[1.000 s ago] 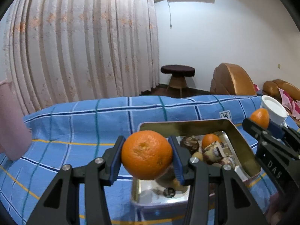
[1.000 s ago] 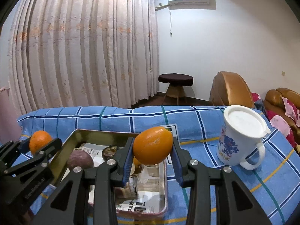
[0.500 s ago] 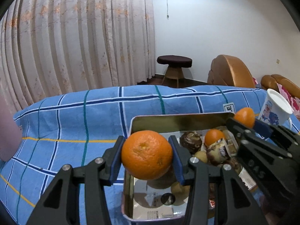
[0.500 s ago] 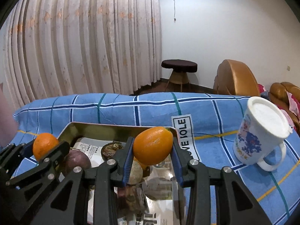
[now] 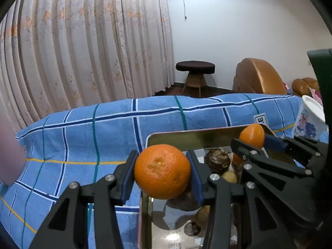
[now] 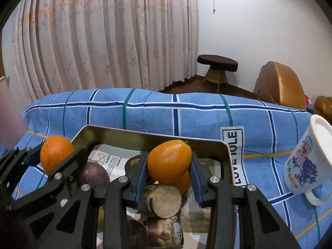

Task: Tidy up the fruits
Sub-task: 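Lower both oranges into the pink tin and open both tools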

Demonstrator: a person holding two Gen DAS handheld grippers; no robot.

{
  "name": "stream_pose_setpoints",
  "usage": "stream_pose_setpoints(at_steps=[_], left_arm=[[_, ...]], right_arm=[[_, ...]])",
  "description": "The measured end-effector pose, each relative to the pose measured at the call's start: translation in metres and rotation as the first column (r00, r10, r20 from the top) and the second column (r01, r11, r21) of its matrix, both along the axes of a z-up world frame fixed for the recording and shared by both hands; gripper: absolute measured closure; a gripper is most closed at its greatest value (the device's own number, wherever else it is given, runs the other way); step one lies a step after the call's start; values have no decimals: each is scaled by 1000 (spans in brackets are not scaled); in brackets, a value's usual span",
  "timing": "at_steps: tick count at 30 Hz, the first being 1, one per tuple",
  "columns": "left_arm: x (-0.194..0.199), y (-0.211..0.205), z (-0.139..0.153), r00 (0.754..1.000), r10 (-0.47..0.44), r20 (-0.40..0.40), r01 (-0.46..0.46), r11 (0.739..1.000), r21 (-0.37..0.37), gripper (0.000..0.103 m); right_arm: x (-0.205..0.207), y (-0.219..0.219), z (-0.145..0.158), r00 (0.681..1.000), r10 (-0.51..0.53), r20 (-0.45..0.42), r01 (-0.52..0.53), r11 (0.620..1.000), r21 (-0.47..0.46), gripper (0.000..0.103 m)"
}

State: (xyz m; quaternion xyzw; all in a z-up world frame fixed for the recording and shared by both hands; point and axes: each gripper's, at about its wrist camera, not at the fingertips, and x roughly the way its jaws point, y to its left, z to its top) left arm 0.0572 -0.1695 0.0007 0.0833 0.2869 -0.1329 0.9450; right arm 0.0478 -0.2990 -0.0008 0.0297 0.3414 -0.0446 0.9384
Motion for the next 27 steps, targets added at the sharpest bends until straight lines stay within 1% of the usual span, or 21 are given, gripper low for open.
stream_pose_setpoints(at_steps=[2,6,7,8,9,10,11,12,14,16,19,21,24,26,27], left_arm=[[2,1,0,1000,2,-5,-2,1000,-6,55],[1,6,2,1000,13,-4,-13,1000,-19,51],[-4,6,4,999,31,15,-31,1000,0,45],[-7,6,5,998,52,30,-52,998,22,35],[-9,6,6,997,69,42,-70,997,41,30],[-13,9,8,994,86,66,-90,994,54,21],[-17,13,11,992,93,88,-98,994,47,13],[-19,17,12,991,93,95,-97,995,33,10],[-25,28,16,991,93,97,-92,996,-10,2],[-31,37,19,991,87,105,-84,996,-36,0],[-40,44,23,988,88,127,-82,996,-47,0],[-46,49,23,988,81,130,-75,996,-52,0],[-55,55,23,987,86,137,-78,995,-64,0],[-61,61,22,985,97,144,-86,993,-77,0],[-66,64,22,981,110,159,-98,992,-81,0]], right_arm=[[0,0,-3,1000,11,-12,-11,1000,-8,63],[-3,-2,-5,999,38,-21,-37,999,25,61],[-4,-3,-6,999,37,-29,-36,999,33,58],[-6,-5,-6,999,32,-31,-31,999,37,56],[-9,-7,-7,999,30,-32,-28,999,39,55],[-12,-10,-7,999,32,-29,-31,998,47,52],[-15,-13,-7,999,34,-22,-33,997,67,48],[-17,-15,-8,999,33,-16,-31,996,85,46],[-22,-20,-7,999,40,-2,-40,991,129,35],[-27,-20,-6,999,46,19,-48,989,141,28],[-37,-15,-2,997,53,61,-63,985,161,27],[-46,-10,1,996,32,84,-45,987,157,27],[-60,-4,5,992,-13,126,-3,992,128,27],[-73,1,10,983,-50,177,36,996,83,27],[-83,4,13,973,-80,218,68,996,63,27]])
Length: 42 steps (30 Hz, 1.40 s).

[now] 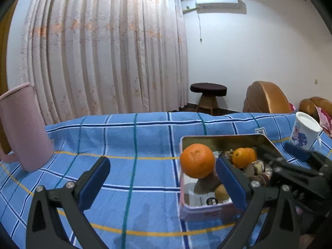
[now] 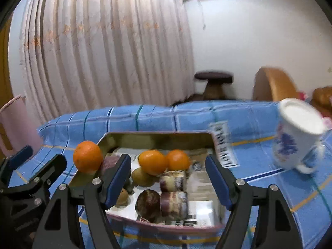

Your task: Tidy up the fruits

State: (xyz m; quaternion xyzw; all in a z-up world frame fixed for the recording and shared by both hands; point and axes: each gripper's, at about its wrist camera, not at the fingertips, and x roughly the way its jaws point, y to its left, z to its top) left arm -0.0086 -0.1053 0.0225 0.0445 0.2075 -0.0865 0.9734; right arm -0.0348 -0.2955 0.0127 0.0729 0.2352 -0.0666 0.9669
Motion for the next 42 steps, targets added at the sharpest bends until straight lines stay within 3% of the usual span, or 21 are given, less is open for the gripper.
stream_pose_setpoints(at_steps=[3,4,11,16,42], left_arm=[[-12,6,1,999,25,44,-25,1000,-7,0],[-16,10,1,998,27,55,-26,1000,-18,0],[-34,22,2,991,42,126,-35,997,-62,0],[-38,22,2,992,30,125,-23,998,-57,0],[-37,16,0,994,25,106,-22,999,-28,0]], right_arm=[[-29,8,11,988,-70,138,78,996,-53,26],[-36,12,13,982,-88,166,100,993,-64,21],[-60,16,18,960,-151,235,166,985,-45,19],[-69,20,18,949,-173,263,191,980,-47,19],[-70,15,17,957,-184,223,196,980,-36,18]])
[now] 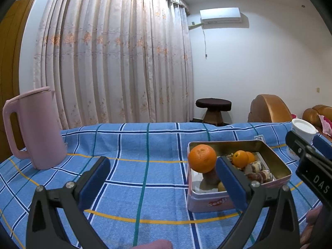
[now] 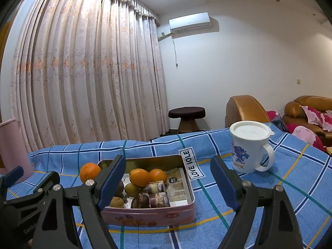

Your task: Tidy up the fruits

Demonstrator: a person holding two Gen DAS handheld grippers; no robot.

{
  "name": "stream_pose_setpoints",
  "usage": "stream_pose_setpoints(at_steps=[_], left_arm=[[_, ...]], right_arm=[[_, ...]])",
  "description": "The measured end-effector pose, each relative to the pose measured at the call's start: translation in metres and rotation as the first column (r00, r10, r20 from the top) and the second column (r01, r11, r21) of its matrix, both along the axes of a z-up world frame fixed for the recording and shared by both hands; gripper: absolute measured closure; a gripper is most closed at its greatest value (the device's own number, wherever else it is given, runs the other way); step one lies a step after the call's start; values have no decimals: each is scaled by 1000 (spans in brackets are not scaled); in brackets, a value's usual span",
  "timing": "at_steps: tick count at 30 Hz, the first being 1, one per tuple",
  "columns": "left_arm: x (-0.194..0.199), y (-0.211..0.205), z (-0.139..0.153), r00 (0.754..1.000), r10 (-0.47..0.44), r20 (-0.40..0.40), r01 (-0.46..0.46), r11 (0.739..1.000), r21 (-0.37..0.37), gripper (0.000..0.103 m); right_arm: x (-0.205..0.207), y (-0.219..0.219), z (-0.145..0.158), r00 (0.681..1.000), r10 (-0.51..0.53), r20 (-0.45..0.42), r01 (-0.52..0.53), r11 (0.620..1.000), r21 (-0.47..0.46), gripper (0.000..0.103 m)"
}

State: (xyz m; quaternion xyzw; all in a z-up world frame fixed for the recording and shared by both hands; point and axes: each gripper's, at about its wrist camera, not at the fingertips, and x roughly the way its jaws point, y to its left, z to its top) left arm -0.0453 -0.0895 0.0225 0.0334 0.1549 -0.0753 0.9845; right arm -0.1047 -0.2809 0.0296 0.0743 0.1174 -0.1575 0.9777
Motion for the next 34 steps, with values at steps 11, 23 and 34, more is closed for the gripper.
stream_pose_setpoints(at_steps=[11,23,34], left_arm=[[-1,2,0,1000,0,-1,0,1000,5,0],[0,2,0,1000,-3,-2,3,1000,6,0],[3,9,-1,999,-26,-18,26,1000,-7,0]], right_arm=[[3,-1,-2,1000,6,-11,-6,1000,-8,18],[3,-1,-3,1000,9,-13,-9,1000,-11,18],[5,0,-4,1000,10,-22,-10,1000,-15,18]])
